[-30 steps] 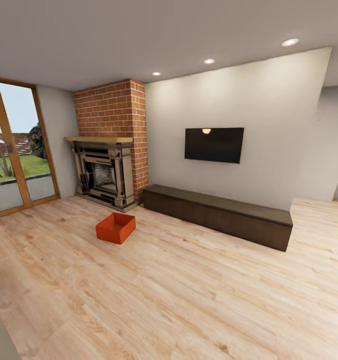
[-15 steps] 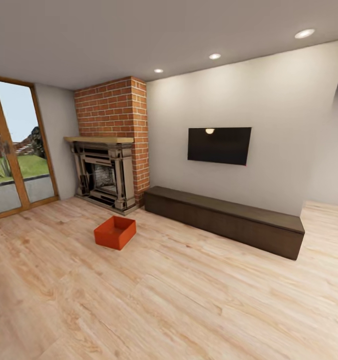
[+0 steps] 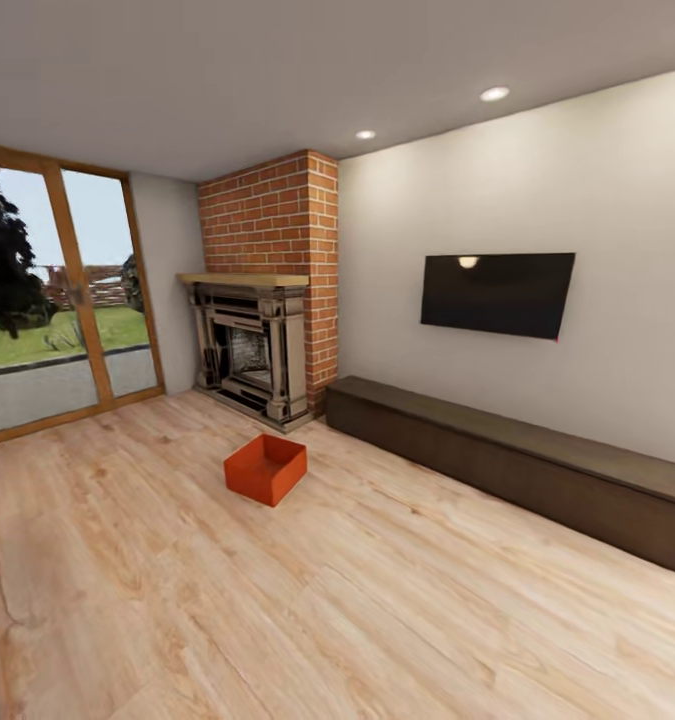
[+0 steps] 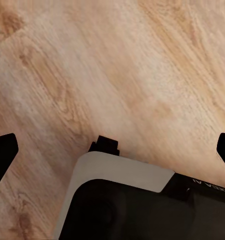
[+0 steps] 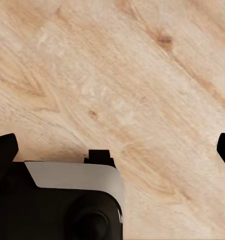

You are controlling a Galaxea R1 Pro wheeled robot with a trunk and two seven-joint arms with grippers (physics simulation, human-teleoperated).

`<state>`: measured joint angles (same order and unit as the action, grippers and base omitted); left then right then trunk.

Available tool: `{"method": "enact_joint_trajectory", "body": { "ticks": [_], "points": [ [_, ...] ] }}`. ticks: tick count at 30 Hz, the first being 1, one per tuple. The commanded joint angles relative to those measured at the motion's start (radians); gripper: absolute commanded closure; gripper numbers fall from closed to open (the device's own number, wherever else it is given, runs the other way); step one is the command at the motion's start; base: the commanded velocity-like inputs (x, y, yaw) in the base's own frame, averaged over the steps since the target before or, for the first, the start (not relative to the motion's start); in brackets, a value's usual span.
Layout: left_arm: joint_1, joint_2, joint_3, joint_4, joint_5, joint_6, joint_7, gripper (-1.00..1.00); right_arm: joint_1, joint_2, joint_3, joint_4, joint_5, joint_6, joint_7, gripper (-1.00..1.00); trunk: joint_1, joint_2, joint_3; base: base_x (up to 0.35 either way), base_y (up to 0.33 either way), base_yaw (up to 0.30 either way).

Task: Move the two storage containers from the living room to the garage. In the garage, place one container on the floor and stack the other container on top of it (either order is fine).

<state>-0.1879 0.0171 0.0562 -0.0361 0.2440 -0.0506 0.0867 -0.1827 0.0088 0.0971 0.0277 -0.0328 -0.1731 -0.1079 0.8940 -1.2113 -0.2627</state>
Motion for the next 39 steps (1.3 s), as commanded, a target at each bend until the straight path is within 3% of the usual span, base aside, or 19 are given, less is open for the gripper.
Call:
{"method": "enact_joint_trajectory", "body": {
  "ticks": [1,23,39],
  "points": [
    [-0.001,0.000,0.005,0.001,0.001,-0.003,0.001,-1.00,-0.001,0.000,0.008,0.003,-0.004,-0.005,-0.004,-1.00,0.001,-0.001,-0.001,0.330,0.000,0.270],
    [-0.001,0.000,0.005,0.001,0.001,-0.005,0.001,-1.00,-0.001,0.000,0.006,0.003,-0.004,-0.005,-0.007,-1.00,0.001,-0.001,-0.001,0.330,0.000,0.267],
    [-0.001,0.000,0.006,0.001,0.001,-0.002,0.001,-1.00,-0.001,-0.004,0.019,0.001,0.005,-0.010,-0.006,-1.00,0.001,-0.001,-0.001,0.330,0.000,0.026]
  ]
}}
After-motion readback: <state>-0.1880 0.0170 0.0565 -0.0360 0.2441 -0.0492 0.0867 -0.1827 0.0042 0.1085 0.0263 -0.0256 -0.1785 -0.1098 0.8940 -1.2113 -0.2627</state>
